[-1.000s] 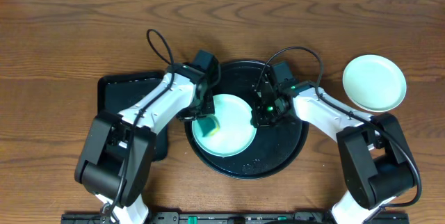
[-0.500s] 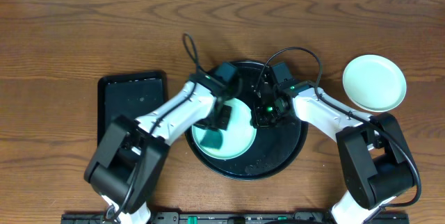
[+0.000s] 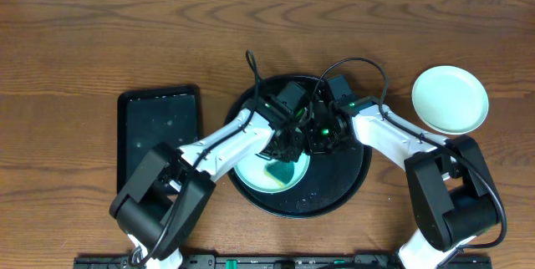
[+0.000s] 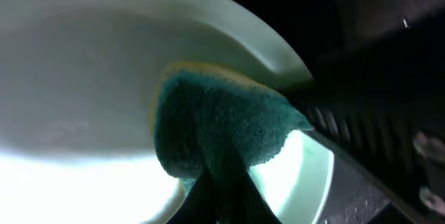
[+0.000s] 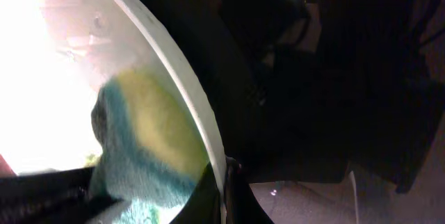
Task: Clean dirty plates on tray and stack at the side
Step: 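Scrub the remaining green plate with the sponge in the left gripper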
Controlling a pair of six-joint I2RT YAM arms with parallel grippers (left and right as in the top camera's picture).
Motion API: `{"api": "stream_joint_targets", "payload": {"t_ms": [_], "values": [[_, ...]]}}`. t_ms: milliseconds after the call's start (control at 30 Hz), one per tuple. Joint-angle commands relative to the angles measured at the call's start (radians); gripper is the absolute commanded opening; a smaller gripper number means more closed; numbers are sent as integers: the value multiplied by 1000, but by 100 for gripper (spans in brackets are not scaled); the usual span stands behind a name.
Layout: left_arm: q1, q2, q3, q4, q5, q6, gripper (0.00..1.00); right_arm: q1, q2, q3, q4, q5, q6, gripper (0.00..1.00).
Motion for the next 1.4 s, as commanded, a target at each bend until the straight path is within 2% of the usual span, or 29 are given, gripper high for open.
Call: {"api": "stream_joint_targets", "payload": {"t_ms": [0, 267, 433, 800, 933, 1067, 1167, 1367], "values": [[71, 41, -2, 46, -111, -72, 7, 13, 34, -35, -42, 29, 7, 1], [255, 54, -2, 39, -282, -102, 7, 13, 34, -35, -58, 29, 11, 2], [337, 54, -2, -33, -342, -98, 7, 13, 34, -35, -60, 29, 15, 2], [294, 53, -2, -216, -383, -36, 7, 13, 34, -35, -59, 29, 14, 2], [248, 53, -2, -259, -225, 69, 7, 13, 34, -35, -58, 29, 14, 2], [208, 53, -2, -244, 52, 181, 7, 13, 34, -35, -54, 29, 14, 2], [192, 52, -2, -204, 188, 184, 7, 13, 34, -35, -52, 29, 15, 2], [197, 52, -2, -130, 330, 183, 7, 13, 34, -35, -53, 29, 14, 2]]}}
